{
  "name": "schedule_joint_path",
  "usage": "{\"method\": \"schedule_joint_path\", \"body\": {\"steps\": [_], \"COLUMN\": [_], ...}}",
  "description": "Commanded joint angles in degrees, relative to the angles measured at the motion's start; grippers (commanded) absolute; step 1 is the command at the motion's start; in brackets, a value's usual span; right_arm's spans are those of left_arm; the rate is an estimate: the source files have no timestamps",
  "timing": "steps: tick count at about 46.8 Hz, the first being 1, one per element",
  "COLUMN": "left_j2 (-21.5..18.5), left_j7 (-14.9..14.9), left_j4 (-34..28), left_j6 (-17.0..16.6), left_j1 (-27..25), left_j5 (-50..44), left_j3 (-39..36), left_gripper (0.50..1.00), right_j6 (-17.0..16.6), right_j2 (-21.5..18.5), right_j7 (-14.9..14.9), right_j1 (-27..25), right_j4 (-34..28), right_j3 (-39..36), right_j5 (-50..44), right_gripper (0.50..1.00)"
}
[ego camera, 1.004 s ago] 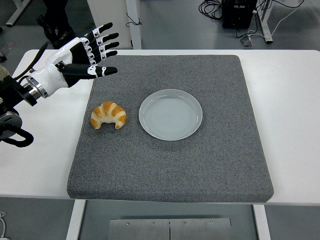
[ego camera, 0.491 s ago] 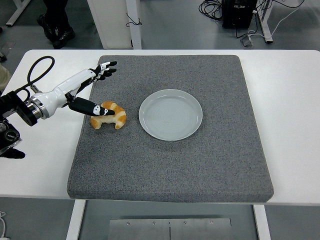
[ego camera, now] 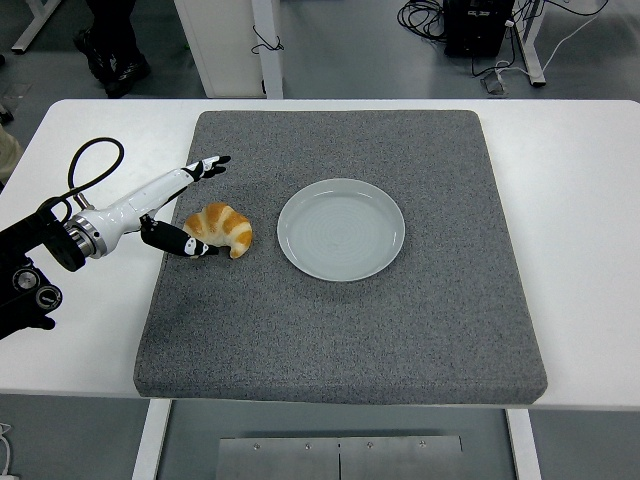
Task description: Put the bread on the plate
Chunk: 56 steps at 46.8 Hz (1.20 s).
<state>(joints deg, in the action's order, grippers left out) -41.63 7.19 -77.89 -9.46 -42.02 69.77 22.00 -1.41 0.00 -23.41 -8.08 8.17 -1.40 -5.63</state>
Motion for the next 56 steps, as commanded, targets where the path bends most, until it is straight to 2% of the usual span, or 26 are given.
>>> {"method": "schedule_joint_path", "body": {"steps": [1, 19, 25, 35, 56], "left_j2": [0.59, 0.76, 3.49, 6.13, 6.56], "left_j7": [0.10, 0.19, 0.54, 0.72, 0.81], "left_j4": [0.19, 2.74, 6.52, 7.66, 9.86], "left_j6": [-0.21, -1.44, -2.40, -2.40, -2.58], "left_j1": [0.00, 0.09, -0.17, -0.52, -0.96], "left_j5": [0.19, 2.04, 2.39, 2.30, 2.21], "left_j3": [-0.46, -1.34, -1.70, -1.70, -1.70], "left_gripper": [0.980, 0.972, 0.974, 0.974, 0.972], "right_j6": [0.00, 0.00, 0.00, 0.00, 0.00], "right_j2": [0.00, 0.00, 0.00, 0.00, 0.00], "right_j7": [0.03, -0.05, 0.03, 0.03, 0.03], "right_j1": [0.00, 0.00, 0.00, 0.00, 0.00], "right_j4": [0.00, 0.00, 0.00, 0.00, 0.00], "right_j3": [-0.01, -0.01, -0.01, -0.01, -0.01], "right_j5": [0.00, 0.00, 0.00, 0.00, 0.00], "right_gripper": [1.000, 1.000, 1.000, 1.000, 1.000]}}
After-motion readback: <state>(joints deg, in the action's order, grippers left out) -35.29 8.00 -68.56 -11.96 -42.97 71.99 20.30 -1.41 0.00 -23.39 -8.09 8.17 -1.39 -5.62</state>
